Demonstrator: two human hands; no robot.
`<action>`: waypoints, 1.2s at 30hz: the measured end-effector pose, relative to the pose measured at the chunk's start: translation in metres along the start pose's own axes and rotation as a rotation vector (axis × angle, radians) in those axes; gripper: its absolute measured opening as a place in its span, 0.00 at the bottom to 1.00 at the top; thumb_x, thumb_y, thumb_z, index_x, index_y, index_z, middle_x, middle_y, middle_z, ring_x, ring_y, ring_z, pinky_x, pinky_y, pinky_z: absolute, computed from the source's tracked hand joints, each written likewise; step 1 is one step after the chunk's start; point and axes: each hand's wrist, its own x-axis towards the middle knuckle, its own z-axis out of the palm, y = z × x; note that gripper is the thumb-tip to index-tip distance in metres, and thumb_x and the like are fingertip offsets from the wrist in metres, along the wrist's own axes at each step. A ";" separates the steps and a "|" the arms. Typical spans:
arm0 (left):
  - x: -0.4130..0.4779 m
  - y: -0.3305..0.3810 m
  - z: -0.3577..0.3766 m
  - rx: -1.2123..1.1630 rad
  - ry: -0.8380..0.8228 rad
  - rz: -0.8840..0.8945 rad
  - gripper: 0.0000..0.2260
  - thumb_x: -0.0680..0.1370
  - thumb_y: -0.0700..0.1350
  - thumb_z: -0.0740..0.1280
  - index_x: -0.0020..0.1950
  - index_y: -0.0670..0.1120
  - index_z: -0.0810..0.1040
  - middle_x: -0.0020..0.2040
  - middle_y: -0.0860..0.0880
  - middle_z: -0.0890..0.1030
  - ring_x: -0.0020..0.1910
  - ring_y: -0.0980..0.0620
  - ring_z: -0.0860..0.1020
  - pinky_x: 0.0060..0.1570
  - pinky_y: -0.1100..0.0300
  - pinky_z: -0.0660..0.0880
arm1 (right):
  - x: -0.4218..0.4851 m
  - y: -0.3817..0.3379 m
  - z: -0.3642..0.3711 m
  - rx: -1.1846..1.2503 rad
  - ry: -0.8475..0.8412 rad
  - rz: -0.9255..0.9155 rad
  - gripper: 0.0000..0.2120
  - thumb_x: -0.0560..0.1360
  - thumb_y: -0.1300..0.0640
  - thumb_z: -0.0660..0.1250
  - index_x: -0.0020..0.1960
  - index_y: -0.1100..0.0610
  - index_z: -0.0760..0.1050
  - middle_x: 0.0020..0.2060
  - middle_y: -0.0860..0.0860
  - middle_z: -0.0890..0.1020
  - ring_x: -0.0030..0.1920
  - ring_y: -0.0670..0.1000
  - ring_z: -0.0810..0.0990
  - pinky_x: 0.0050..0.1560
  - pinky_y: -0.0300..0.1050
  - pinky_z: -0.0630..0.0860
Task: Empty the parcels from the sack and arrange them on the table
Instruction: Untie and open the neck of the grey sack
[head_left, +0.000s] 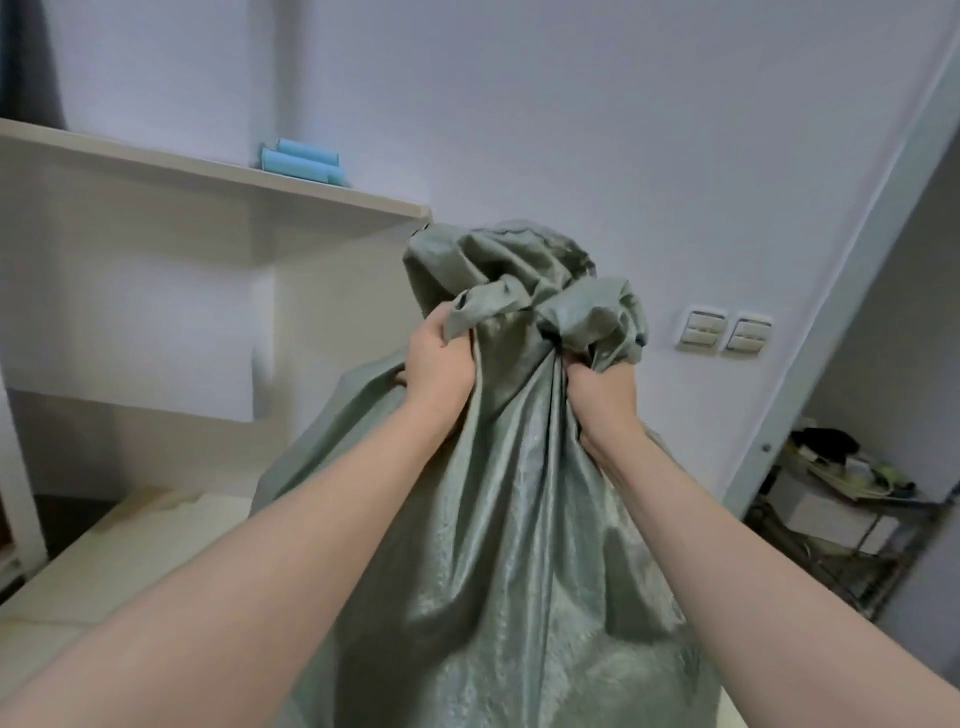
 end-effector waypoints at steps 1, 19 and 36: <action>0.001 0.002 0.003 -0.004 -0.012 0.074 0.16 0.80 0.46 0.59 0.41 0.65 0.79 0.39 0.63 0.80 0.49 0.57 0.78 0.64 0.45 0.70 | 0.000 -0.010 -0.001 0.045 0.016 -0.059 0.13 0.72 0.47 0.69 0.53 0.52 0.77 0.48 0.49 0.82 0.49 0.50 0.80 0.54 0.48 0.78; 0.022 -0.067 0.010 0.725 -0.386 -0.087 0.12 0.76 0.42 0.63 0.52 0.56 0.82 0.52 0.50 0.83 0.53 0.46 0.78 0.55 0.51 0.75 | 0.040 0.042 -0.008 -0.409 -0.165 0.040 0.36 0.76 0.53 0.66 0.76 0.61 0.50 0.65 0.58 0.73 0.65 0.60 0.73 0.64 0.49 0.70; -0.007 -0.009 0.014 0.108 -0.323 -0.273 0.24 0.71 0.45 0.75 0.64 0.48 0.70 0.57 0.47 0.78 0.52 0.52 0.78 0.54 0.54 0.77 | -0.017 0.004 0.017 -0.868 -0.331 -0.083 0.58 0.64 0.34 0.73 0.78 0.53 0.41 0.73 0.60 0.60 0.72 0.64 0.61 0.68 0.61 0.64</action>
